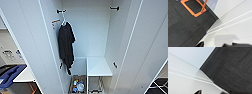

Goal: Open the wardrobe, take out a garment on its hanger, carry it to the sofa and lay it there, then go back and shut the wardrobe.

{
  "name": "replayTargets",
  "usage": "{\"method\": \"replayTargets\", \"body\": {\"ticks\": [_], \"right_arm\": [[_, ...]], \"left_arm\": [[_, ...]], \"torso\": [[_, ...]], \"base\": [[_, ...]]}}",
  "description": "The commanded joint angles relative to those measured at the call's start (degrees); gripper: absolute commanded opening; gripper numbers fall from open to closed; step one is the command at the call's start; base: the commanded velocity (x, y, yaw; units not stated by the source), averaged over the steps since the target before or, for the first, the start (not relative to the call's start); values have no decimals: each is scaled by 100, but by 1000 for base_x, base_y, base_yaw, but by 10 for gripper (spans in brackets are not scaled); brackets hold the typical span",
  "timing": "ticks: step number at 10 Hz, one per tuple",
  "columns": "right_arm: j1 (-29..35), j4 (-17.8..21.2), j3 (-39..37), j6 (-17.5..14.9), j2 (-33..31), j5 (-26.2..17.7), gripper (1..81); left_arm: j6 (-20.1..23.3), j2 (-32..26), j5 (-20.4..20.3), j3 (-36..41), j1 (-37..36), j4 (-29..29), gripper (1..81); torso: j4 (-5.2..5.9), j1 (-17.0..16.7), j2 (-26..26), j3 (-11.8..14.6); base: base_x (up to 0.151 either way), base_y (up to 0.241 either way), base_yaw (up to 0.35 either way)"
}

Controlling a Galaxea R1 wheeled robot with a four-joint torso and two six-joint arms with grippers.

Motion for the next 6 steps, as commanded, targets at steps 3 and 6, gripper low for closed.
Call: {"method": "replayTargets", "body": {"ticks": [3,6], "right_arm": [[885,58,209,487,-253,-119,811],[1279,58,789,883,-68,-101,811]], "left_arm": [[-1034,-109,111,-606,-998,-58,811],[-2125,166,111,-1031,-1349,-14,811]], "torso": [[0,2,2,-2],[0,4,5,-5]], "base": [[0,0,0],[0,0,0]]}}
